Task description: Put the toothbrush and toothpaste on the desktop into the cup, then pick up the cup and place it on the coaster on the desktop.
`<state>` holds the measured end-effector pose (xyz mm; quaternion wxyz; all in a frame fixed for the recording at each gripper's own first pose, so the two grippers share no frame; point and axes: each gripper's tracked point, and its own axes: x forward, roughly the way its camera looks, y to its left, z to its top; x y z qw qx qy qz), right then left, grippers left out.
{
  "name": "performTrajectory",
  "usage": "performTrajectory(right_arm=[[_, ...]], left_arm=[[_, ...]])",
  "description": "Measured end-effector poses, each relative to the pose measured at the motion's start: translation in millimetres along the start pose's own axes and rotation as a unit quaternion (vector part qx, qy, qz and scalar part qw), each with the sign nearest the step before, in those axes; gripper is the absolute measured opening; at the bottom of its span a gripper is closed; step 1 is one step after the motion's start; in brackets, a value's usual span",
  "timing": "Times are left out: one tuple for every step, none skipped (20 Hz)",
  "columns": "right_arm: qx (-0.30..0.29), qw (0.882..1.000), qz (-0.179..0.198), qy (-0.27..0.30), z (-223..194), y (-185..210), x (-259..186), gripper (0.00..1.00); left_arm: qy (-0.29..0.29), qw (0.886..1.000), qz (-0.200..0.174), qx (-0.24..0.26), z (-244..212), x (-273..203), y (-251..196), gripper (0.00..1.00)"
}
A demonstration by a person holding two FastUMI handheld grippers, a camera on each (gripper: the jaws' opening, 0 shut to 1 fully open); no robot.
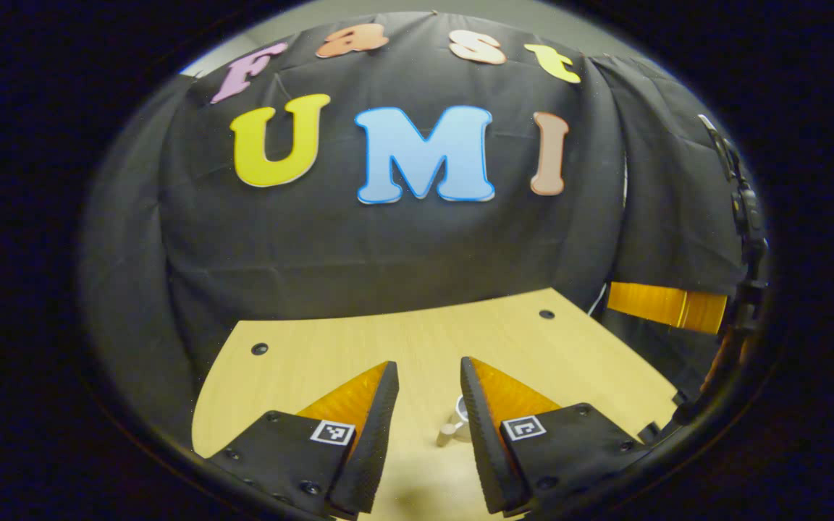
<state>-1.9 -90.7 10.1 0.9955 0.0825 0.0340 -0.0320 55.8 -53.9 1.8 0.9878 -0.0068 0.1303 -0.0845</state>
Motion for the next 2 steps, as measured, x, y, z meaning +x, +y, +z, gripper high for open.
performTrajectory(right_arm=[[-0.014,1.0,0.009,-0.014,10.8,5.3,-1.1,0.47],[-0.027,0.999,0.019,-0.028,19.8,8.6,-1.2,0.41]], left_arm=[[-0.012,1.0,0.013,-0.007,10.8,-4.6,4.1,0.6],[-0.024,0.999,0.024,-0.006,20.0,-9.0,2.1,0.49]])
